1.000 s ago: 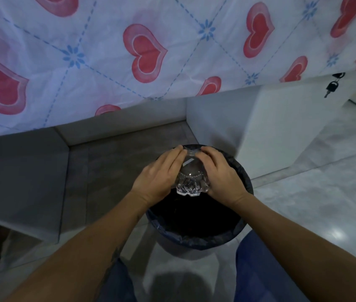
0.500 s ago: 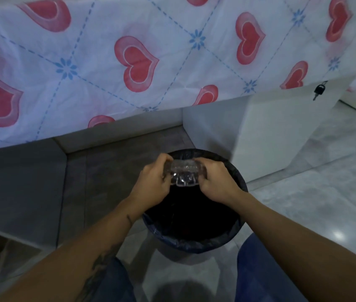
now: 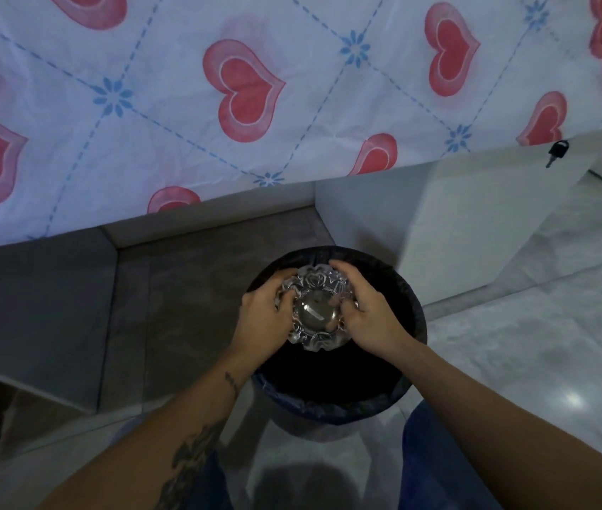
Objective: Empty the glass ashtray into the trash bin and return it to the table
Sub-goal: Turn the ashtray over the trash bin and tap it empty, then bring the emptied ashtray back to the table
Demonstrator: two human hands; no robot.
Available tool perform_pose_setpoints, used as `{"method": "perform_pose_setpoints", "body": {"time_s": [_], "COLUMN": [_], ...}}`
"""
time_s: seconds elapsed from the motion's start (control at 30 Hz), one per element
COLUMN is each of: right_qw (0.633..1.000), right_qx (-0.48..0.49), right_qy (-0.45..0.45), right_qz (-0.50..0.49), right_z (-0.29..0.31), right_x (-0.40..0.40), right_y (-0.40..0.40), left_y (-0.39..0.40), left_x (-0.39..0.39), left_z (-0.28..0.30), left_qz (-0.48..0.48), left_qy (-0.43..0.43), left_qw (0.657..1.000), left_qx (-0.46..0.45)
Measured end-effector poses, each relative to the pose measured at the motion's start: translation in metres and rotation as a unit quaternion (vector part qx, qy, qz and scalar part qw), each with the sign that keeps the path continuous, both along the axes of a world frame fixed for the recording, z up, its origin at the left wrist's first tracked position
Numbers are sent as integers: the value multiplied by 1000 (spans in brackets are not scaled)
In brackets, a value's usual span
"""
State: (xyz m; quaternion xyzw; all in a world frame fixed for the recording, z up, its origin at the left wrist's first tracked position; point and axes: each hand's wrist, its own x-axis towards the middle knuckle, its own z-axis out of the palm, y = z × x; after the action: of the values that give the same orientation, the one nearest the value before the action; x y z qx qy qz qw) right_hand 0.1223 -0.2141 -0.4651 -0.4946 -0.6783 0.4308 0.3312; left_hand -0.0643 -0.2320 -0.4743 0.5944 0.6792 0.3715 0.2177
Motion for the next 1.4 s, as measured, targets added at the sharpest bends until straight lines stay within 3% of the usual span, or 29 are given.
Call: {"method": "perform_pose_setpoints", "body": {"time_s": [0.23,0.47,0.73,1.1,1.4], "right_qw": [999,998,994,984,975], "right_qx": [-18,-26,-61,-152,-175], "right_qy": [-4,-18,-42,-55,-38], "right_qz": [-32,-63,-80,-78,-130], "right_z": [-12,-23,-14,163,349], "right_x": [-2,4,4,4,0], "right_y": [9,23,29,-6,-33], "left_y": [6,5,8,-27,-42], "left_x": [5,13,21,22,14], "left_z": [5,3,11,183,380], "left_qz": [19,-3,31,31,15], "left_qy": [3,0,-81,-120,-121], "left_qw": [995,991,976,957,958], "left_qx": [-100,-135,-198,-264,-258]}}
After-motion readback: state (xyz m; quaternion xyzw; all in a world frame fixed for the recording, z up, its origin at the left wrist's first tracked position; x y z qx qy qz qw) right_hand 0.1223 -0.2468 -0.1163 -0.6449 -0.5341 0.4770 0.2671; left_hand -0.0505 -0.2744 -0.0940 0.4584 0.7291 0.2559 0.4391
